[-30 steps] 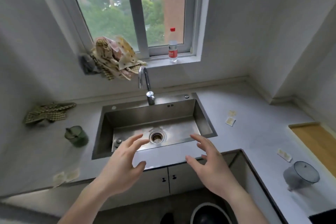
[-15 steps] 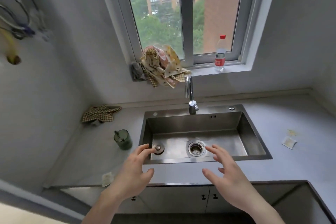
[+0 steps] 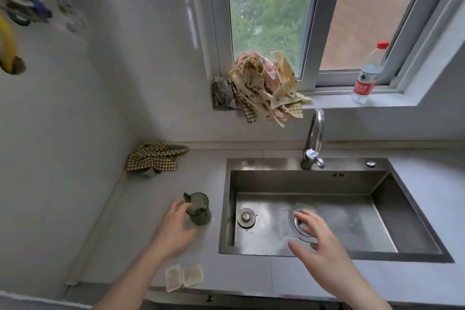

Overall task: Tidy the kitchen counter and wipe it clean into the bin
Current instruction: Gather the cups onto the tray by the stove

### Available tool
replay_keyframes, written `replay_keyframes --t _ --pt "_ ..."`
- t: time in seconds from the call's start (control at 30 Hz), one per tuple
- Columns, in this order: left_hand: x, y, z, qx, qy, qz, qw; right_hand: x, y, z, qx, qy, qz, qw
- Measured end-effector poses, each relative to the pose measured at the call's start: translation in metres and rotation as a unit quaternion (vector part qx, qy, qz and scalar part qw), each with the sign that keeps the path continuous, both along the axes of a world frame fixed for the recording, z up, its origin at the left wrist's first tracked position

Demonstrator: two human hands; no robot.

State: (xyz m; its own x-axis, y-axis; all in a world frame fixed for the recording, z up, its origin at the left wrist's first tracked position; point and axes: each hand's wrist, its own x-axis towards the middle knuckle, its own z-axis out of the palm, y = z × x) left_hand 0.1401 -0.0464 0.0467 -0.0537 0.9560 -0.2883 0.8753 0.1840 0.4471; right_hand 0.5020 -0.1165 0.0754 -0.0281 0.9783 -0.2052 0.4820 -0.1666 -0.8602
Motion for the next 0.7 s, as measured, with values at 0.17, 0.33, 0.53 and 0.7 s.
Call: replay_keyframes --t 0.17,0.33,0.53,0.7 --pt "-0.024 0.050 -0.030 -0.025 -0.001 0.013 1.000 -0.025 0.011 -0.013 -0.025 -0.009 -0.022 0.999" --pt "-0.015 0.078 -0.050 -0.062 -0.045 0.065 0.995 -0.037 0.010 -0.019 -0.044 -0.021 -0.025 0.999" --pt "0.000 0.094 -0.075 -0.060 -0.034 0.032 0.997 -0.033 0.000 -0.020 -0.057 -0.032 -0.064 0.996" --pt "0.003 0.092 -0.086 -0.056 -0.026 0.023 0.998 -0.024 -0.020 -0.024 -0.084 -0.034 -0.087 0.992"
